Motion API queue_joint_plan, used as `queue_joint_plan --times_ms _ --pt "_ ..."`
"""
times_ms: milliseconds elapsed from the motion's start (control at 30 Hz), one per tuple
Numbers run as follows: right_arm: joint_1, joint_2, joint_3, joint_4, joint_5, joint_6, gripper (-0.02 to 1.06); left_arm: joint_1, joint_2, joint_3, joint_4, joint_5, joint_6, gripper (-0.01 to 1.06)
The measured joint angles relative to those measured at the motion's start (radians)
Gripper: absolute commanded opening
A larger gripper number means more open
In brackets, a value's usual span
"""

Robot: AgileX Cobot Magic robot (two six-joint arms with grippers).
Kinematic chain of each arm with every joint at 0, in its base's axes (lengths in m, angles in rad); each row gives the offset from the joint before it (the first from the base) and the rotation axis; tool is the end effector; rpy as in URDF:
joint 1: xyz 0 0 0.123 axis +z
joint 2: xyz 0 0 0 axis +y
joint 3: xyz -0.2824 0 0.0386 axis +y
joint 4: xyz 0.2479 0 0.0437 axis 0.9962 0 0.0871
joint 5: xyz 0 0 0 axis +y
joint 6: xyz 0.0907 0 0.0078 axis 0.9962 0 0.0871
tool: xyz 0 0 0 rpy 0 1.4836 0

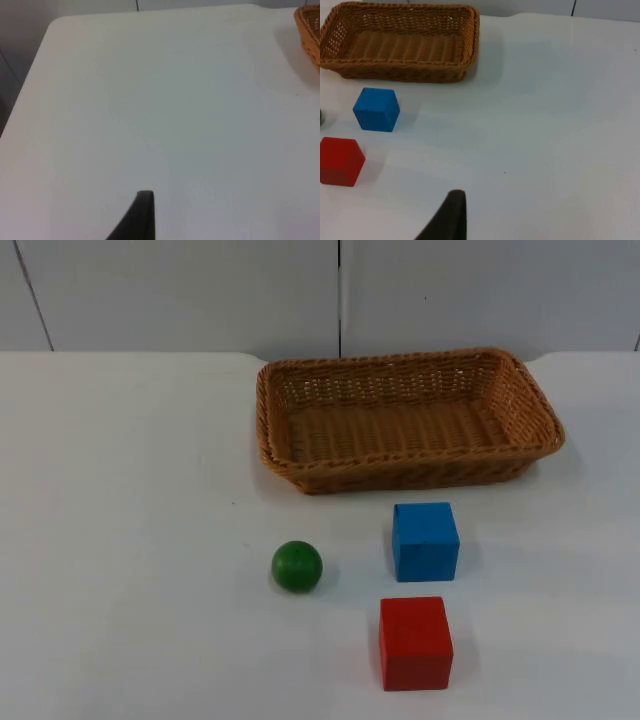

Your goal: Place all geometric objects except the red cube into the basket.

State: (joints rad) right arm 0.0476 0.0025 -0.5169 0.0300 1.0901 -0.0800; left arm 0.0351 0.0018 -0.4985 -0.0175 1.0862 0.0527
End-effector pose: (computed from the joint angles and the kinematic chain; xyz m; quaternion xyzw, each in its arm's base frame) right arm -0.0078 0.0021 0.2795 -0.0555 0.8552 0.0066 0.5152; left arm -0.0054 -0.0016 0.2747 0.0080 0.8606 0.0136 0.5091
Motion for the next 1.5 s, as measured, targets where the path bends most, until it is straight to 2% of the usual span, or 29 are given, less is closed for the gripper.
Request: queue_joint_plan --times_ms 167,500,667,767,800,933,967,1067,1267,1367,1467,1500 --pt "0.000 0.000 0.000 0.000 0.000 0.000 1.05 0.000 0.000 0.000 0.061 0.000 -0.017 1.03" --pt "0.000 0.000 0.000 0.000 0.000 0.007 1.05 0.000 0.000 0.000 0.076 -0.004 -0.016 1.03" --pt "0.000 0.080 -0.035 -0.019 -0.044 0.049 1.05 0.000 0.068 -0.033 0.087 -0.082 -0.064 1.03" --pt "0.000 0.312 -0.122 -0.064 -0.174 0.086 1.05 0.000 0.270 -0.121 0.118 -0.262 -0.136 1.03" --pt "0.000 0.312 -0.122 -0.064 -0.174 0.086 1.05 0.000 0.270 -0.121 0.118 -0.262 -0.136 1.03" --pt "0.000 0.600 -0.278 -0.075 -0.323 0.092 1.05 0.000 0.559 -0.263 0.126 -0.445 -0.174 1.03" --pt "0.000 0.600 -0.278 -0.075 -0.323 0.092 1.05 0.000 0.559 -0.263 0.126 -0.445 -0.174 1.03" --pt "0.000 0.807 -0.426 -0.075 -0.418 0.092 1.05 0.000 0.796 -0.395 0.126 -0.528 -0.180 1.03" --pt "0.000 1.004 -0.586 -0.075 -0.441 0.092 1.05 0.000 1.050 -0.531 0.118 -0.545 -0.183 1.03" --pt "0.000 1.036 -0.611 -0.075 -0.443 0.092 1.05 0.000 1.108 -0.547 0.105 -0.547 -0.170 1.03" --pt "0.000 1.050 -0.617 -0.075 -0.448 0.092 1.05 -0.024 1.164 -0.550 0.092 -0.523 -0.125 1.03" --pt "0.000 1.052 -0.618 -0.075 -0.448 0.092 1.05 -0.072 1.219 -0.550 0.068 -0.502 -0.071 1.03"
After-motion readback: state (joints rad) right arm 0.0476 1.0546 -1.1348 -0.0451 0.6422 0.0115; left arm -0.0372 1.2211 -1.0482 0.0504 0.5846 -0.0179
